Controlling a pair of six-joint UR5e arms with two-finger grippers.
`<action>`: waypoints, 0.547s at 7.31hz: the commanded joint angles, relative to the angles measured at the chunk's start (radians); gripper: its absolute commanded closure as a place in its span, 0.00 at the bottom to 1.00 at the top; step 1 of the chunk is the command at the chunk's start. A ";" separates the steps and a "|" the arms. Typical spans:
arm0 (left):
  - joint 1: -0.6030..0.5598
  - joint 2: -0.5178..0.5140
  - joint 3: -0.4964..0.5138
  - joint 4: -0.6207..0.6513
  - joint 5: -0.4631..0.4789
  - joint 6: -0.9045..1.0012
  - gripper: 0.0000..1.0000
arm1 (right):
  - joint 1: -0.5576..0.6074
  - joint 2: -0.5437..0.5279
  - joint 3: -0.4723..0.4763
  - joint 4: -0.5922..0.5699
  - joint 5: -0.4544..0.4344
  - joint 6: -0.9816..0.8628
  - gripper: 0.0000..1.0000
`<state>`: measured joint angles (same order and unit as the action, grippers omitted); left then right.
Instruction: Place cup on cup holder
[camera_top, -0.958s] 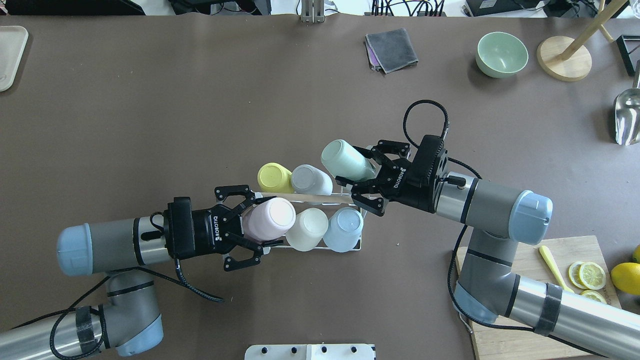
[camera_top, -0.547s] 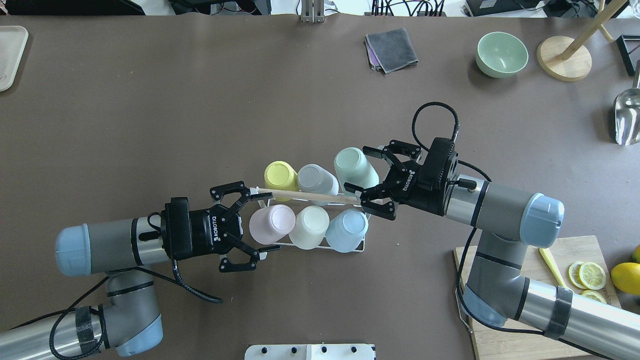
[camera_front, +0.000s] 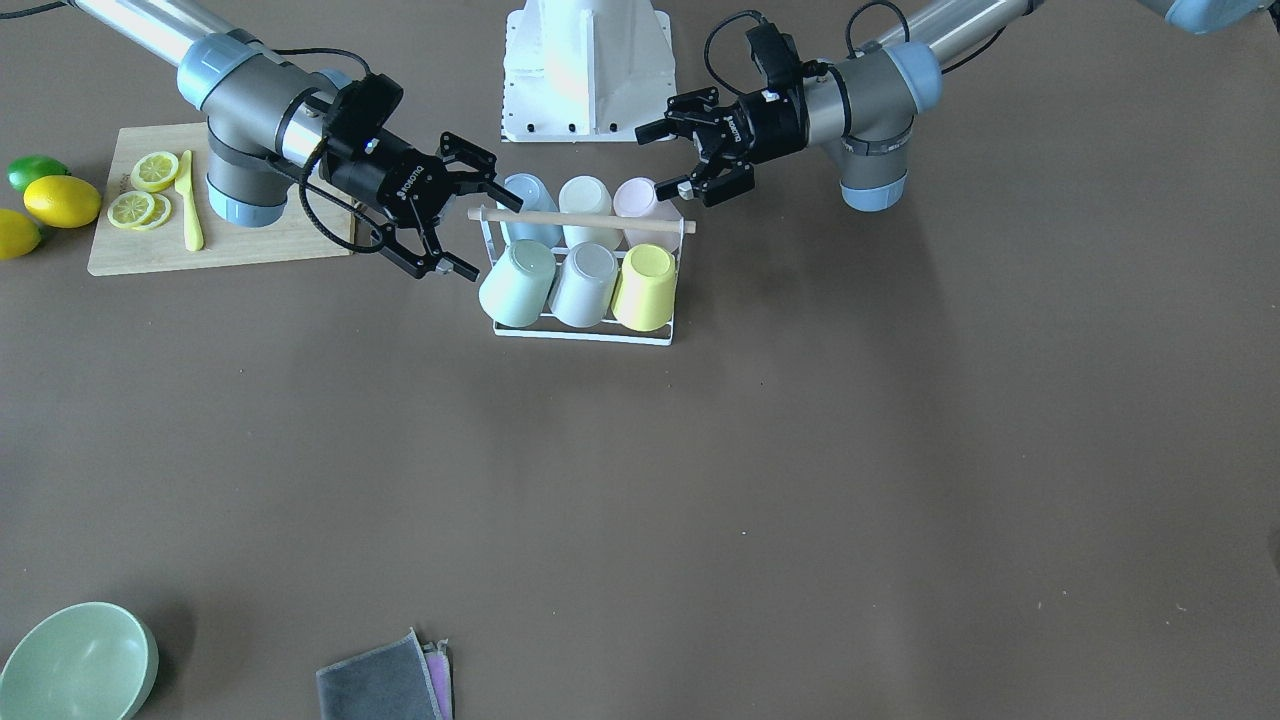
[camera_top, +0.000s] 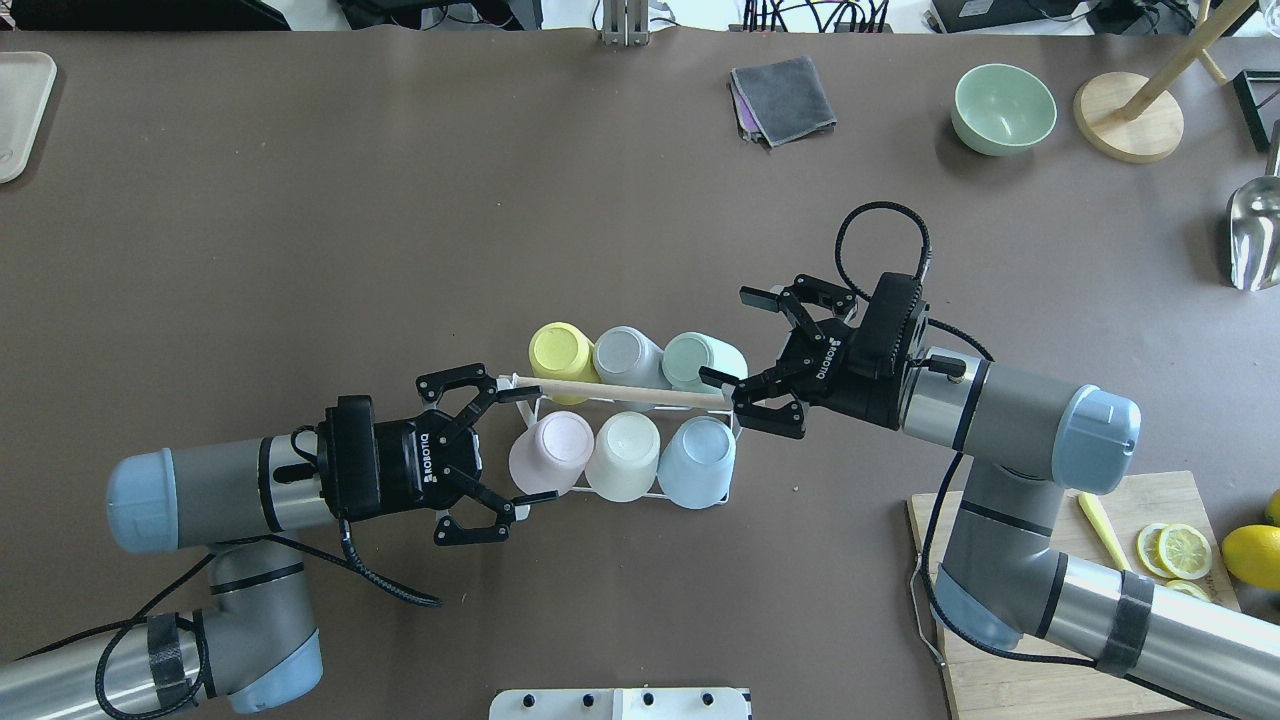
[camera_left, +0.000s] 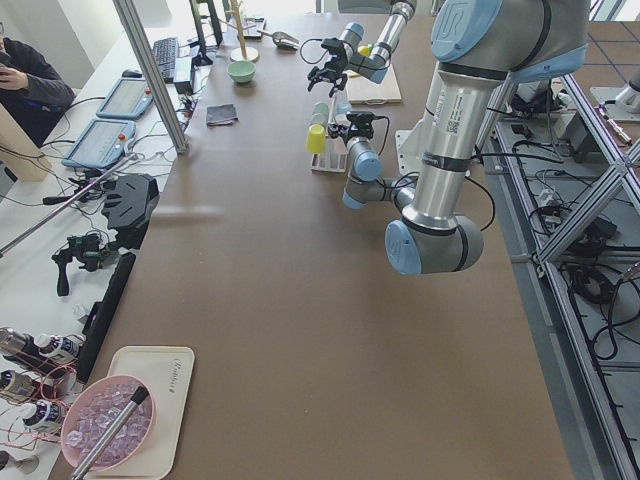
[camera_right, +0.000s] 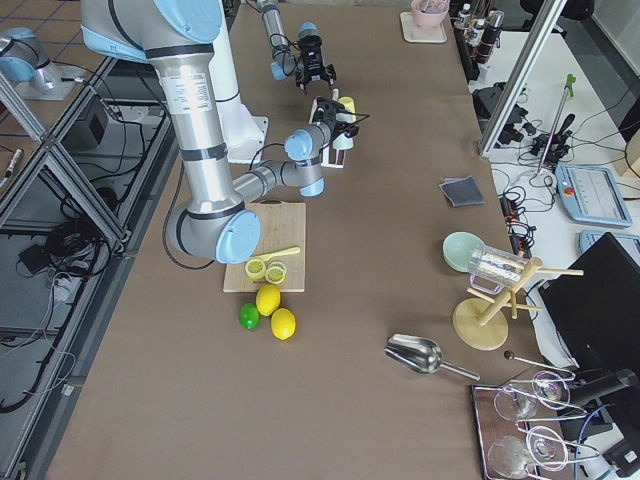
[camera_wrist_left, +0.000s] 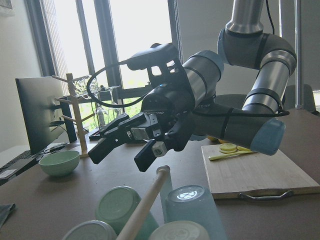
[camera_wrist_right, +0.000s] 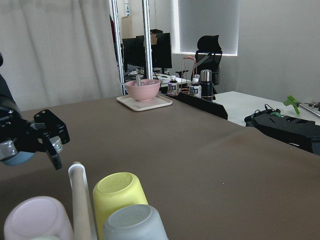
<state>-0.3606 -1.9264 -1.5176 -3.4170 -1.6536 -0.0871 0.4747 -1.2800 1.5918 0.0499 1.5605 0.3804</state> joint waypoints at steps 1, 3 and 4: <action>-0.003 0.021 -0.041 0.011 0.000 -0.010 0.01 | 0.083 -0.042 0.005 -0.014 0.147 0.002 0.00; -0.017 0.102 -0.201 0.190 -0.002 -0.011 0.01 | 0.250 -0.085 0.008 -0.103 0.411 0.003 0.00; -0.041 0.156 -0.266 0.296 -0.003 -0.010 0.01 | 0.339 -0.088 -0.007 -0.176 0.560 0.003 0.00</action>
<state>-0.3799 -1.8313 -1.6957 -3.2472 -1.6553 -0.0974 0.7048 -1.3557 1.5956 -0.0479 1.9422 0.3829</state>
